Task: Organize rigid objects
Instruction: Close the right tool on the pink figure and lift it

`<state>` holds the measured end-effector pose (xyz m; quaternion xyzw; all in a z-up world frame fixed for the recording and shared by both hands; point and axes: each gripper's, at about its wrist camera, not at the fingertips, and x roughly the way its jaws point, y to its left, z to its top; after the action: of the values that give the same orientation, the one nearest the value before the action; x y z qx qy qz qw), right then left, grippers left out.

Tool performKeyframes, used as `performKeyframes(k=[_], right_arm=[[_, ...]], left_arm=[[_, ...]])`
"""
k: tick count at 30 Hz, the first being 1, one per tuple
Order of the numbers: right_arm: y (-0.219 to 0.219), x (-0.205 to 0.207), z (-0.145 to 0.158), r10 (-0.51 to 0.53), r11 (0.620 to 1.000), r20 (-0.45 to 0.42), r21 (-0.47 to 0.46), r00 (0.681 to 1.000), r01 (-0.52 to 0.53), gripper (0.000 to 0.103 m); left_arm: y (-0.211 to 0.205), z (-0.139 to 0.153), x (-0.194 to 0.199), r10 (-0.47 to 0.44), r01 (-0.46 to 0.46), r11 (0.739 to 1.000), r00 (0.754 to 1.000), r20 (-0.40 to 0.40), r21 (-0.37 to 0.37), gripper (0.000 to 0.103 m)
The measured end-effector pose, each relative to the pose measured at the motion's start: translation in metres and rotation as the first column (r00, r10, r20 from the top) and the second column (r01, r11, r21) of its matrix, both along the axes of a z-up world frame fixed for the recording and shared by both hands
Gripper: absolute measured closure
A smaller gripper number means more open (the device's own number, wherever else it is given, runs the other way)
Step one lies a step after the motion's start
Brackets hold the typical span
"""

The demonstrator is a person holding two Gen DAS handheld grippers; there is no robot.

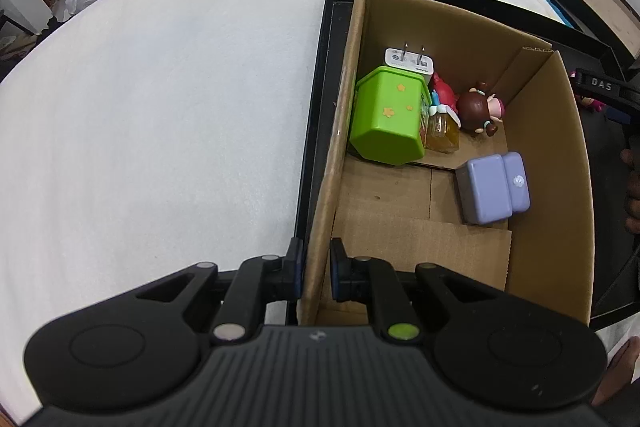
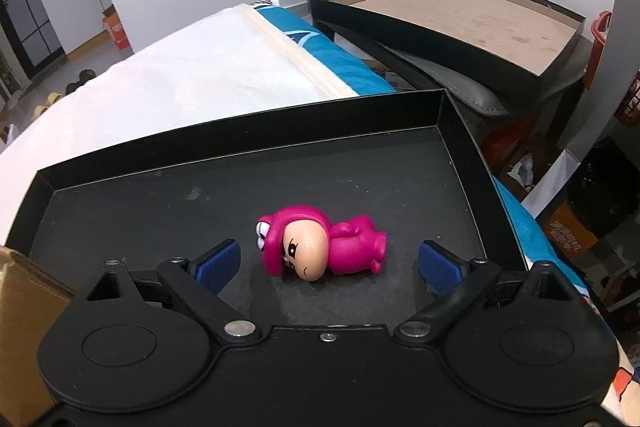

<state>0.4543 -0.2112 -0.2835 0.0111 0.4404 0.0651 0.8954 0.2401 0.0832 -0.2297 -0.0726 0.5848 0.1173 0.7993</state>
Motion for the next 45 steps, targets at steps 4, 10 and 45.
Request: performKeyframes(k=[4, 10, 45], right_arm=[[0.003, 0.002, -0.005, -0.019, 0.999, 0.004, -0.044, 1.0, 0.019, 0.02], [0.002, -0.007, 0.009, 0.037, 0.999, -0.019, -0.012, 0.999, -0.037, 0.036], [-0.009, -0.09, 0.09, 0.109, 0.989, -0.012, -0.098, 0.994, -0.11, 0.036]], left_arm=[[-0.003, 0.001, 0.002, -0.011, 0.011, 1.0, 1.0, -0.009, 0.013, 0.091], [-0.003, 0.0, 0.002, -0.007, 0.007, 1.0, 1.0, -0.009, 0.013, 0.091], [0.002, 0.016, -0.005, -0.023, 0.026, 0.998, 0.998, 0.057, -0.057, 0.092]])
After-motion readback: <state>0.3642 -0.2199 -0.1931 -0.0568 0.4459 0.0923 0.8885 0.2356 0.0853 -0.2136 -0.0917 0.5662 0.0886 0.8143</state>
